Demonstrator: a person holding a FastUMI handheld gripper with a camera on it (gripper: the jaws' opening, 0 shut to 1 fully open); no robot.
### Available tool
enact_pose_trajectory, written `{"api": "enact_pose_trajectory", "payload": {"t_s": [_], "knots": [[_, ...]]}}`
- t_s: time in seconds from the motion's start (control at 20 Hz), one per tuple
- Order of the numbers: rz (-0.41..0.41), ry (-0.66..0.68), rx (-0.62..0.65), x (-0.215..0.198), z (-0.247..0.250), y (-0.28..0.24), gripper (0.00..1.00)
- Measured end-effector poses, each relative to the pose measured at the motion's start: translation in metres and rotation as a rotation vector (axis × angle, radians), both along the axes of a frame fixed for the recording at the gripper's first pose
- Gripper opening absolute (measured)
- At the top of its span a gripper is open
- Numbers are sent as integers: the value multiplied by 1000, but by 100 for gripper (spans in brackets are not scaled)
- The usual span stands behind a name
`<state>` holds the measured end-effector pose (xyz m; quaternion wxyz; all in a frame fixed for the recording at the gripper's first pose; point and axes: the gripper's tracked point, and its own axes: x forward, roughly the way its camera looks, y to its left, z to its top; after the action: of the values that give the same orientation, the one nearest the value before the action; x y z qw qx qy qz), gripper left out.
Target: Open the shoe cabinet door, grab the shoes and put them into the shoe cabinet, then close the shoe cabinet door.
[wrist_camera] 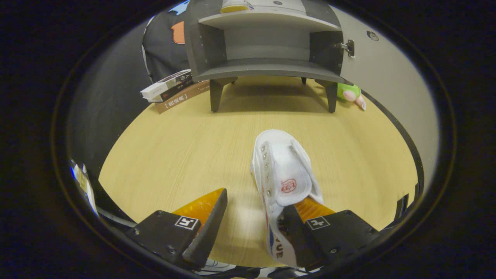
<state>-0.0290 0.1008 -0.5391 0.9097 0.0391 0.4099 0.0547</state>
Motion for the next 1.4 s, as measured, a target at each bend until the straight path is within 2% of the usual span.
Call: {"api": "enact_pose_trajectory", "payload": {"t_s": [0.1,0.2,0.45,0.6,0.75,1.05,1.4], "knots": [[-6,-3,17,4,2,0,86],[-6,-5,23,4,0,-3,78],[-64,5,65,7,-2,-14,26],[-41,-12,53,9,-1,-7,15],[-37,-28,51,12,6,-11,6],[-55,-77,51,13,42,-25,5],[-48,-228,24,31,138,-37,6]]}}
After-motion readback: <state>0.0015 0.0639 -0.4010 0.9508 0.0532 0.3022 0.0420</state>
